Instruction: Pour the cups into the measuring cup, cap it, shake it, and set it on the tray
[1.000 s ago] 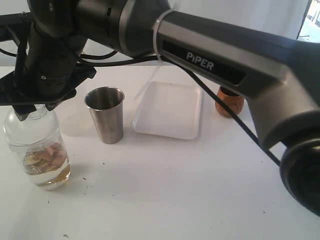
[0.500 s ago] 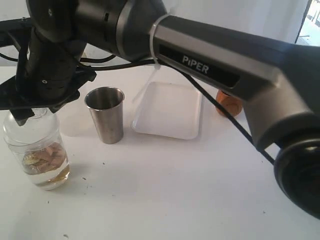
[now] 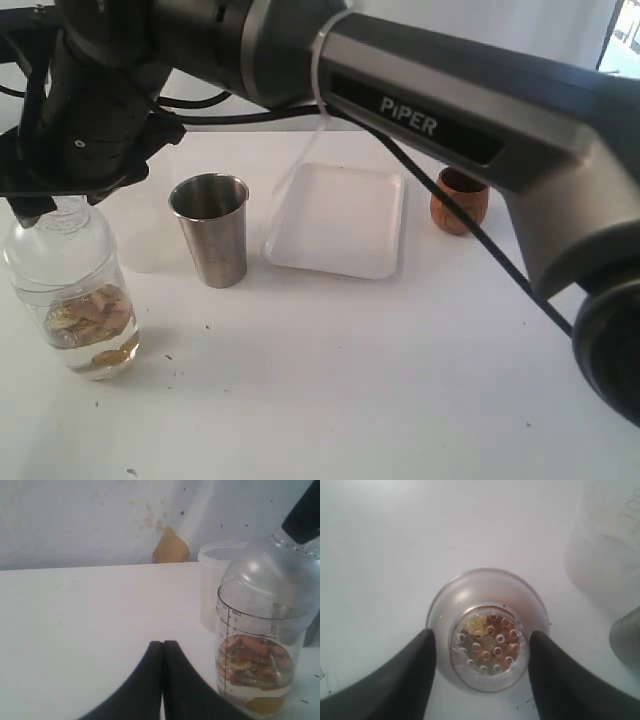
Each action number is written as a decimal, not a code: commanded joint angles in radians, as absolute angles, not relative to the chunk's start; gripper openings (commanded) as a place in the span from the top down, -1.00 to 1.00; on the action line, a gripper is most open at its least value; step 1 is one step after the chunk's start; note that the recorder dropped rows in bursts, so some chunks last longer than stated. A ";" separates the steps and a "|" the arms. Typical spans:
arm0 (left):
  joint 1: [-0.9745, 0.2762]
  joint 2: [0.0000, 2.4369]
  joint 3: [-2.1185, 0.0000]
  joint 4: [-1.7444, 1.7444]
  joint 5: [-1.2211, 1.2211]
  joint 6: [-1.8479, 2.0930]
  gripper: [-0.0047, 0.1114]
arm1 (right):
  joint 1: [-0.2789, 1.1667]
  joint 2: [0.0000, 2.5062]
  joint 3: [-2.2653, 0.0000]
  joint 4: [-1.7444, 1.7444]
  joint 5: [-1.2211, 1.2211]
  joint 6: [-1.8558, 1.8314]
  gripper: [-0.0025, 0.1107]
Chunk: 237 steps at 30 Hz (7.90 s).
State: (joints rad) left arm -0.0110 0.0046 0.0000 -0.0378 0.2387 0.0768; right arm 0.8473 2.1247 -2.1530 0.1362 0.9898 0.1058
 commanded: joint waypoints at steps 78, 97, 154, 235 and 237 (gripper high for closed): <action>-0.012 0.000 0.000 -0.041 0.233 0.073 0.92 | 0.681 0.363 -0.781 -0.033 0.088 -0.121 0.96; -0.012 0.000 0.000 -0.041 0.233 0.073 0.92 | 0.085 0.066 -0.082 -0.034 -0.070 -0.071 0.96; -0.012 0.000 -0.017 -0.243 -0.156 -0.215 0.92 | 0.081 0.000 0.000 -0.034 0.335 0.049 0.96; -0.582 1.397 -1.277 0.269 1.221 -0.078 -0.08 | 0.081 0.000 0.000 -0.034 0.335 0.049 0.96; -0.582 1.397 -1.261 0.319 1.221 -0.097 -0.08 | 0.081 0.000 0.000 -0.034 0.335 0.049 0.96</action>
State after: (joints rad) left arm -0.5770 1.4057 -1.2813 0.2578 1.2183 -0.0725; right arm 0.0863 0.0061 -0.0044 -0.0352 0.3354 0.0450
